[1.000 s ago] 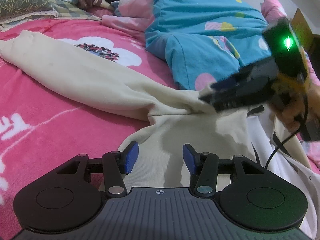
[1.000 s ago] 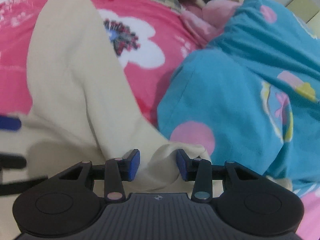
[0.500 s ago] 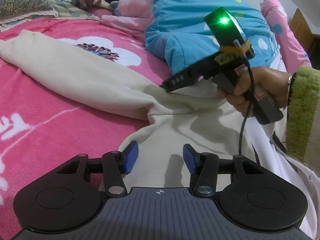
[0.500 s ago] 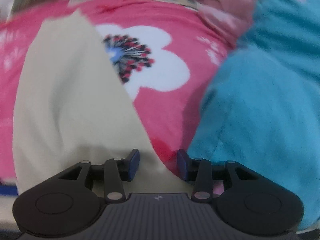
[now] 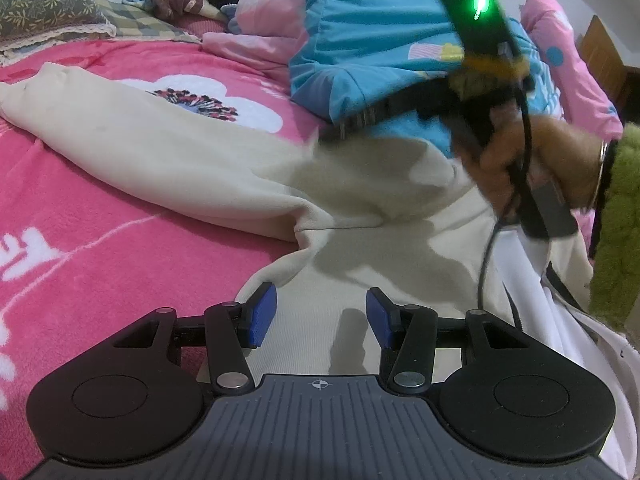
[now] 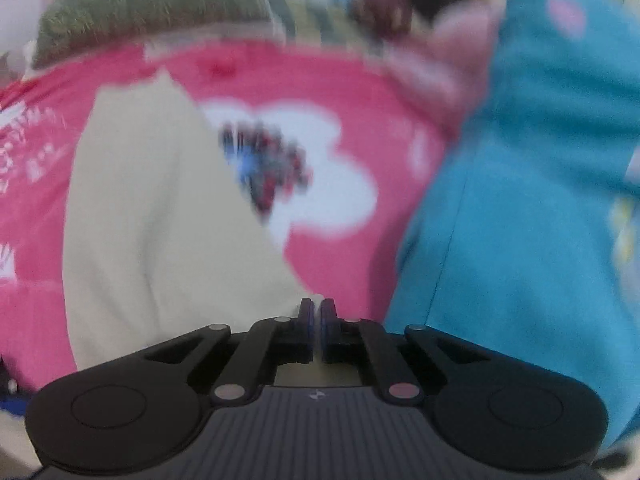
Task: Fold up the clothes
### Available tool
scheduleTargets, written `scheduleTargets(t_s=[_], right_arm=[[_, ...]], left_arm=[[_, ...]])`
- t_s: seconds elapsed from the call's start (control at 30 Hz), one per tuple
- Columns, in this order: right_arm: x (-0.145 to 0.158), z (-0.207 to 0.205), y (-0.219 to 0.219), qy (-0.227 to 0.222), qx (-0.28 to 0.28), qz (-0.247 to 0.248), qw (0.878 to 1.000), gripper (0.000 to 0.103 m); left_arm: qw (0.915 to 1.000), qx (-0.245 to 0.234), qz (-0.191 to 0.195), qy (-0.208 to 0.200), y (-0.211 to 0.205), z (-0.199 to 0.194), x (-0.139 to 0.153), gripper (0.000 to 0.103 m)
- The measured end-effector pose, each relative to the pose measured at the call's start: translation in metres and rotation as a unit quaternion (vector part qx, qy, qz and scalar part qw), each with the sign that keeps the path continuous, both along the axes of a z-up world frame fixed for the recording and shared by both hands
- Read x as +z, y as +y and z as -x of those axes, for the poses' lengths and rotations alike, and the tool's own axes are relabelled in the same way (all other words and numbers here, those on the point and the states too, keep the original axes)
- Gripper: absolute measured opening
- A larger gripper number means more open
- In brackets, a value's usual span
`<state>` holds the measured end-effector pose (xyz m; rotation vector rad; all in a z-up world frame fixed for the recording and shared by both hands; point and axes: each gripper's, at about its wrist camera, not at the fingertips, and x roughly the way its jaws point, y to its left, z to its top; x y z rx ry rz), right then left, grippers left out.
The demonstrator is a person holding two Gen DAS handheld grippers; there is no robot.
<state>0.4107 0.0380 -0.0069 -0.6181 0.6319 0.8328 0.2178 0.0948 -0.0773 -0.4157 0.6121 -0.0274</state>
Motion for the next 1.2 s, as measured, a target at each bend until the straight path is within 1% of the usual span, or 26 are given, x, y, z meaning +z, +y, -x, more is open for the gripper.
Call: scheduleTargets(t_s=[0.03, 0.1, 0.13, 0.2, 0.33, 0.43, 0.47, 0.57, 0.6, 0.67, 0.7, 0.73, 0.8, 0.9, 0.97, 1.0, 1.03, 1.1, 1.13, 1.2], right_arm=[[0.008, 0.001, 0.003, -0.025, -0.001, -0.013, 1.000, 0.003], [0.013, 0.000, 0.012, -0.067, -0.002, -0.022, 0.998, 0.002], [0.013, -0.001, 0.016, -0.084, -0.002, -0.023, 0.996, 0.002], [0.004, -0.005, 0.024, -0.105, -0.003, -0.022, 0.994, 0.002], [-0.031, -0.024, 0.035, -0.111, -0.020, -0.019, 0.993, 0.000], [-0.063, -0.045, 0.038, -0.100, -0.068, 0.018, 0.992, 0.000], [-0.062, -0.046, 0.035, -0.095, -0.073, 0.015, 0.993, 0.000], [-0.040, -0.038, 0.017, -0.081, -0.081, -0.027, 0.993, 0.001], [-0.027, -0.033, 0.005, -0.080, -0.088, -0.043, 0.992, 0.002], [0.011, -0.014, -0.032, -0.085, -0.121, -0.071, 0.986, 0.003], [0.030, -0.004, -0.052, -0.088, -0.140, -0.085, 0.983, 0.010], [0.049, 0.009, -0.075, -0.093, -0.159, -0.099, 0.978, 0.020], [0.088, 0.044, -0.125, -0.103, -0.201, -0.136, 0.965, 0.029], [0.146, 0.134, -0.205, -0.094, -0.258, -0.215, 0.937, 0.031], [0.172, 0.201, -0.241, -0.101, -0.279, -0.255, 0.920, 0.039], [0.182, 0.236, -0.257, -0.101, -0.289, -0.275, 0.911, 0.047], [0.189, 0.268, -0.270, -0.095, -0.297, -0.292, 0.904, 0.051], [0.190, 0.325, -0.291, -0.069, -0.312, -0.312, 0.894, 0.053], [0.186, 0.350, -0.300, -0.050, -0.318, -0.324, 0.890, 0.058], [0.160, 0.389, -0.315, 0.005, -0.331, -0.354, 0.875, 0.064]], left_arm=[[1.0000, 0.000, -0.001, 0.000, 0.000, 0.000, 0.000, 0.050], [1.0000, 0.001, -0.002, 0.000, 0.000, 0.000, 0.000, 0.050], [1.0000, 0.002, -0.002, 0.000, 0.000, 0.000, 0.000, 0.050], [1.0000, 0.003, -0.003, -0.001, -0.001, 0.001, 0.000, 0.050], [1.0000, 0.005, -0.006, -0.001, -0.001, 0.001, 0.000, 0.050], [1.0000, 0.005, 0.001, -0.001, 0.001, 0.001, -0.001, 0.050], [1.0000, 0.004, 0.004, -0.001, 0.002, 0.001, -0.001, 0.050], [0.9997, 0.005, 0.023, -0.003, 0.008, 0.001, 0.001, 0.050], [0.9994, 0.008, 0.033, -0.005, 0.011, 0.002, 0.002, 0.050], [0.9988, 0.015, 0.045, -0.014, 0.017, 0.006, 0.008, 0.051], [0.9984, 0.018, 0.049, -0.022, 0.019, 0.008, 0.013, 0.052], [0.9979, 0.021, 0.051, -0.032, 0.021, 0.011, 0.017, 0.053], [0.9972, 0.014, 0.058, -0.046, 0.023, 0.017, 0.028, 0.054], [0.9964, -0.009, 0.065, -0.053, 0.022, 0.025, 0.040, 0.055], [0.9961, -0.037, 0.065, -0.047, 0.019, 0.033, 0.046, 0.055], [0.9957, -0.050, 0.064, -0.043, 0.017, 0.036, 0.049, 0.055], [0.9954, -0.062, 0.062, -0.038, 0.015, 0.043, 0.051, 0.055], [0.9948, -0.080, 0.057, -0.027, 0.013, 0.064, 0.055, 0.055], [0.9946, -0.084, 0.057, -0.021, 0.013, 0.079, 0.055, 0.056], [0.9951, -0.081, 0.058, -0.001, 0.017, 0.112, 0.048, 0.056]])
